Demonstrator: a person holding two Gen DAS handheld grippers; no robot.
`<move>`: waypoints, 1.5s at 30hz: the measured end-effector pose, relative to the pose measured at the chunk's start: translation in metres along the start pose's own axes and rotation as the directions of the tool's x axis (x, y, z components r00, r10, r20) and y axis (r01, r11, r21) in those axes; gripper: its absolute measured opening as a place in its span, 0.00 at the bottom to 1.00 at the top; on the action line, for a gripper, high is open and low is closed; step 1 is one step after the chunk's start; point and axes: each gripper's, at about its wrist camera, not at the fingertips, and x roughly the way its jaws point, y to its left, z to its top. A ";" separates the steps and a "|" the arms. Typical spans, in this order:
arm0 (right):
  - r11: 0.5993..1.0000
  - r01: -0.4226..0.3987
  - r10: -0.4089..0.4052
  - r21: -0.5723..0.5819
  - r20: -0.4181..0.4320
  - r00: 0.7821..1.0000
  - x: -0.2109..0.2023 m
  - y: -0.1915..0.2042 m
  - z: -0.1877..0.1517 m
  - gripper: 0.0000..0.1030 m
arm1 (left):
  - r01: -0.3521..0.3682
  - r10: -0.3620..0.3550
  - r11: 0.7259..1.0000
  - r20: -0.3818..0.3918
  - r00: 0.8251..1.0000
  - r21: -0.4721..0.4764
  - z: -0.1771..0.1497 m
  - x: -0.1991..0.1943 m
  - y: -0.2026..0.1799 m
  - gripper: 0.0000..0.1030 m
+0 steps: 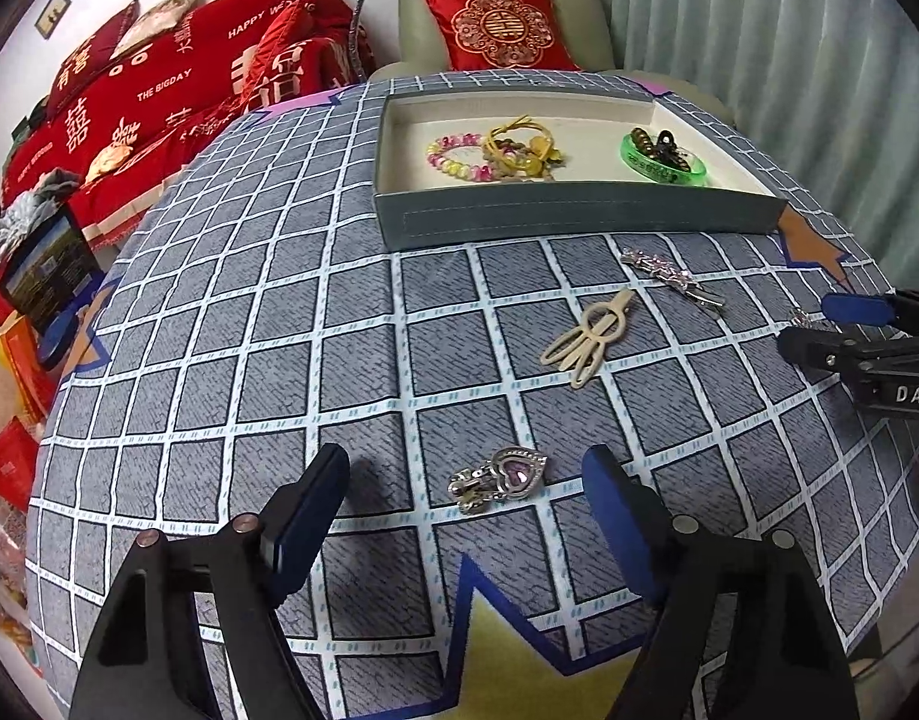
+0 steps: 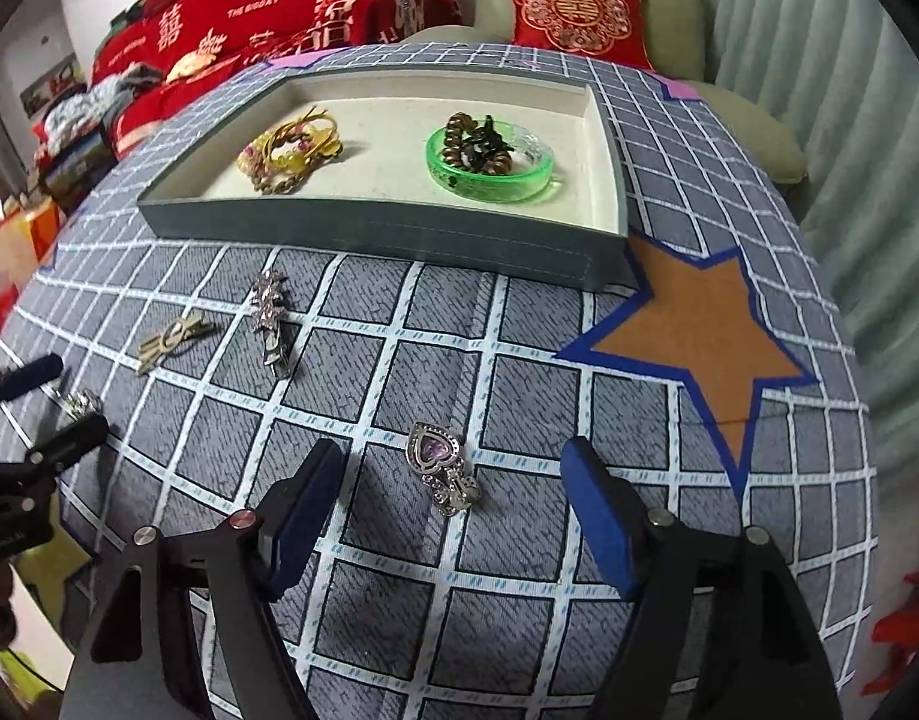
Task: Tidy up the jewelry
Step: 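Grasp the silver heart pendant with the left tool while the right grasps the pink heart charm, then carry both pendants into the tray, left over the beaded bracelet, right over the green bangle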
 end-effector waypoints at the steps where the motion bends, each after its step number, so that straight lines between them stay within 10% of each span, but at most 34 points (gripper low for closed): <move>1: 1.000 -0.001 0.001 -0.001 0.001 1.000 0.000 0.000 0.000 0.74 | 0.000 0.000 1.000 0.000 1.000 0.002 0.000 0.000 -0.001 0.87; 8: 1.000 -0.011 0.012 -0.029 0.010 1.000 -0.001 0.001 0.000 0.73 | 0.012 -0.012 1.000 -0.001 1.000 -0.001 0.001 -0.001 -0.003 0.80; 13: 0.999 -0.023 0.024 -0.047 0.000 1.000 -0.003 0.006 0.002 0.49 | 0.009 -0.009 1.000 0.002 1.000 0.002 0.000 -0.002 -0.006 0.78; 22: 0.998 -0.030 0.030 -0.052 -0.009 1.000 -0.005 0.015 0.004 0.18 | 0.037 -0.037 0.999 0.004 0.999 0.006 -0.004 -0.008 -0.008 0.42; 29: 0.998 -0.051 0.051 -0.020 -0.002 0.999 -0.008 0.011 0.000 0.19 | 0.033 -0.033 0.999 0.013 0.999 0.013 -0.005 -0.013 -0.011 0.26; 45: 0.990 -0.120 0.117 0.068 0.045 0.992 -0.026 -0.002 -0.002 0.19 | 0.034 -0.032 0.997 0.039 0.999 -0.069 0.000 -0.025 0.010 0.26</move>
